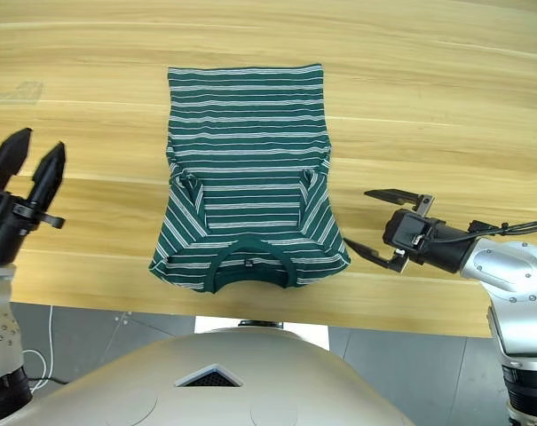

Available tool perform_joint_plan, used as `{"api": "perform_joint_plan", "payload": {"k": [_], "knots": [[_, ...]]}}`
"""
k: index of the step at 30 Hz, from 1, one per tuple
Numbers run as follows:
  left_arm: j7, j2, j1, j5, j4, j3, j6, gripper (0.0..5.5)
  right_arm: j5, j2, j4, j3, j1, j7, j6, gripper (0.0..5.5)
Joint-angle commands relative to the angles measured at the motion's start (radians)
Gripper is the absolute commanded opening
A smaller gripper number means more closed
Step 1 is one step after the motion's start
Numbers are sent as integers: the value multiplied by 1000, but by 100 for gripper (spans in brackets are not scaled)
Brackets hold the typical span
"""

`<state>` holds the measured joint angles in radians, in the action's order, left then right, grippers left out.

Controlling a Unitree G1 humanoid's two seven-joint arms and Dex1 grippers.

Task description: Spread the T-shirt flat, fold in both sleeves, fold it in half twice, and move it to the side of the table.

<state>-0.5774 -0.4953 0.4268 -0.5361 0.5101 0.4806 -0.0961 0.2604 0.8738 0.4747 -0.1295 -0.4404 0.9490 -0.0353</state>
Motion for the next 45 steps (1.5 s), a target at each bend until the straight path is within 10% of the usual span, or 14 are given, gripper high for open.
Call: {"api": "perform_joint_plan", "payload": {"k": [1, 10, 19, 37, 45], "knots": [[-35, -21, 0, 54, -23, -37, 21, 208, 117, -50, -1, 8, 1, 48, 0, 509], [144, -360, 79, 1095, -311, -208, 672, 208, -452, -98, -668, 6, 419, -338, 820, 537], [412, -503, -74, 1476, -548, -445, 1029, 208, -1086, 33, -1031, 228, 642, -578, 1471, 537], [469, -537, -143, 1482, -595, -709, 1102, 208, -1314, 68, -1090, 425, 625, -933, 1563, 537], [460, -548, -135, 1464, -589, -740, 1079, 75, -1288, 80, -1089, 468, 607, -959, 1553, 540]]}}
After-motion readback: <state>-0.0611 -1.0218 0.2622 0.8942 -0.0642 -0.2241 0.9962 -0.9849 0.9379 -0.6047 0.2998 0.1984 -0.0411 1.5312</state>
